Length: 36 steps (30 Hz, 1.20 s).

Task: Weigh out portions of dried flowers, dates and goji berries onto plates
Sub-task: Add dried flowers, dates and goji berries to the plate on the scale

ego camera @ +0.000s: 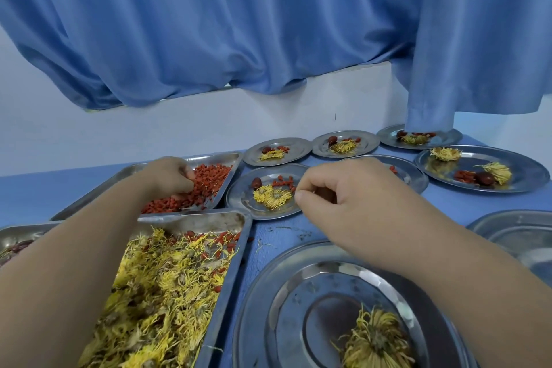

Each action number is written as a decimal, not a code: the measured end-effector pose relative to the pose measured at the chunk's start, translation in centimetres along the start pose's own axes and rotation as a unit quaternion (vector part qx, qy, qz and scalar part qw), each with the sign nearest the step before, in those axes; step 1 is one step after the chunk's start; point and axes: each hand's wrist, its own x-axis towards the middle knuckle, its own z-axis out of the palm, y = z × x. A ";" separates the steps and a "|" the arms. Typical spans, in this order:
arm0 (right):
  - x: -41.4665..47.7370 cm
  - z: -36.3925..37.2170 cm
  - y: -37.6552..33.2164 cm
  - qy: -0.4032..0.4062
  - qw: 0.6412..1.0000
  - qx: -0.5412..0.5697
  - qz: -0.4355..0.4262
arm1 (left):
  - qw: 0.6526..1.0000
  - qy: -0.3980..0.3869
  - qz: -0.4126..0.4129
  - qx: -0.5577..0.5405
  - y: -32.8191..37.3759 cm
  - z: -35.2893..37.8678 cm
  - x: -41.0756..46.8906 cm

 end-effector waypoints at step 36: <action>-0.5 -4.8 -2.7 0.095 0.988 0.109 -0.048 | 0.973 -0.084 0.151 -0.152 14.9 3.1 -24.3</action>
